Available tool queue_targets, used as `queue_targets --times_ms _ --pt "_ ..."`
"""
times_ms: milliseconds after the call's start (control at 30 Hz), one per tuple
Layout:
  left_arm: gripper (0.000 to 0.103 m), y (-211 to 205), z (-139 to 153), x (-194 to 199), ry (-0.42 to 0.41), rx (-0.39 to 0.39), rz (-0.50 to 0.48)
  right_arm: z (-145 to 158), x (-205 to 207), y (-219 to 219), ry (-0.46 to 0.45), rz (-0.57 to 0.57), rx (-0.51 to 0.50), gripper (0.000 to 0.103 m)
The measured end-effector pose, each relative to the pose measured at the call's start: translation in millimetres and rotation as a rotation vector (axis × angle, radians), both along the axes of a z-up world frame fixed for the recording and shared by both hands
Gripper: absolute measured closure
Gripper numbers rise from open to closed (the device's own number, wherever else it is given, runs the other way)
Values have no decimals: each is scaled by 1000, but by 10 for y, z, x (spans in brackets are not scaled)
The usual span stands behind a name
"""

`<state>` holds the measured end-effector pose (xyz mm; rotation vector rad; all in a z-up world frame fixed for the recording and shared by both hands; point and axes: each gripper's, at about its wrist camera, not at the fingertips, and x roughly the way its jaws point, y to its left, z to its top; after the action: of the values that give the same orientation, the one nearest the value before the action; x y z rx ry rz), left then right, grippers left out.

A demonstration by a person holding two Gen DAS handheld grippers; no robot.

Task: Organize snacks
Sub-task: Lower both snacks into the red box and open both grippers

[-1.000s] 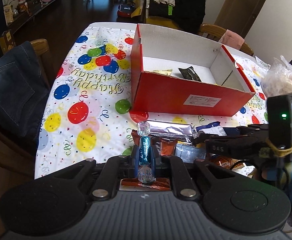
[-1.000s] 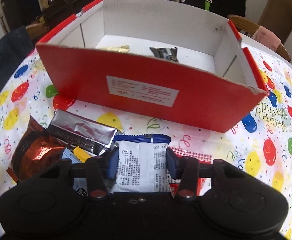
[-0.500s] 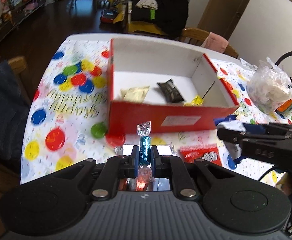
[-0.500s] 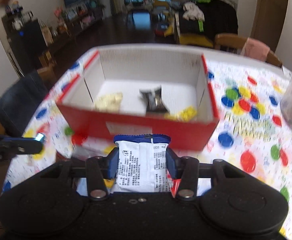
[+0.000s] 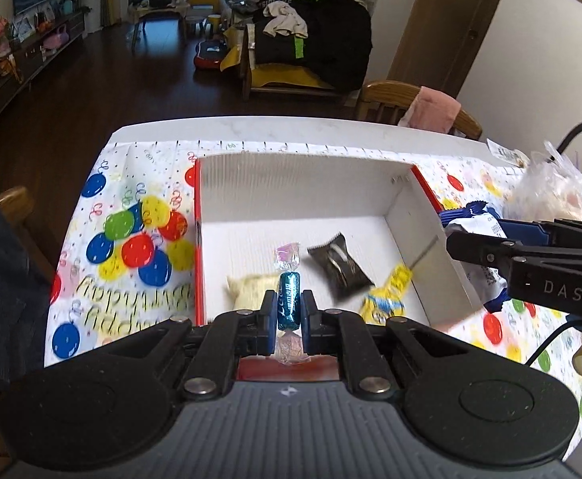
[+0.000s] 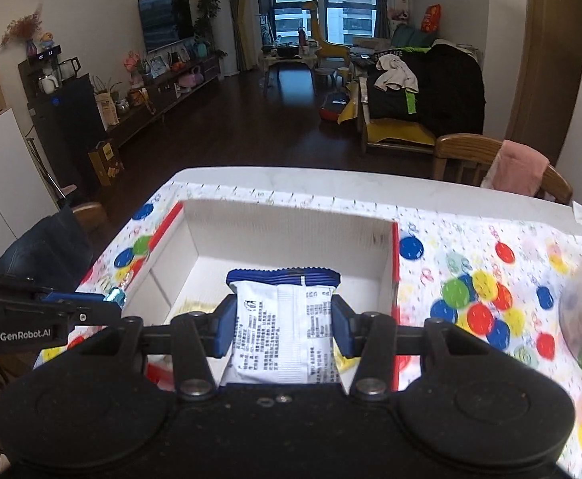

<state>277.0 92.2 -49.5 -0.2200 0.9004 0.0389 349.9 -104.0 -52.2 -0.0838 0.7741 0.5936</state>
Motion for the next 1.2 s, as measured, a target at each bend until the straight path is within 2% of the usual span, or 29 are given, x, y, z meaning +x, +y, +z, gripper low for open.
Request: queue_targets --times_ms 267,567,900,1033,1200 --pt "92 138 -157 604 95 -5 47 -154 639 194 81 23 -11 56" --pt "92 150 -462 1071 246 13 80 -646 1025 508 187 67 -111 56" --pt "92 102 -571 1051 282 39 81 -1019 1134 666 260 117 -192 56" --pt "92 137 -554 993 275 36 99 -1052 1137 665 267 114 -200 57" --pt "92 168 -496 907 251 27 106 -936 1096 618 245 123 -186 56"
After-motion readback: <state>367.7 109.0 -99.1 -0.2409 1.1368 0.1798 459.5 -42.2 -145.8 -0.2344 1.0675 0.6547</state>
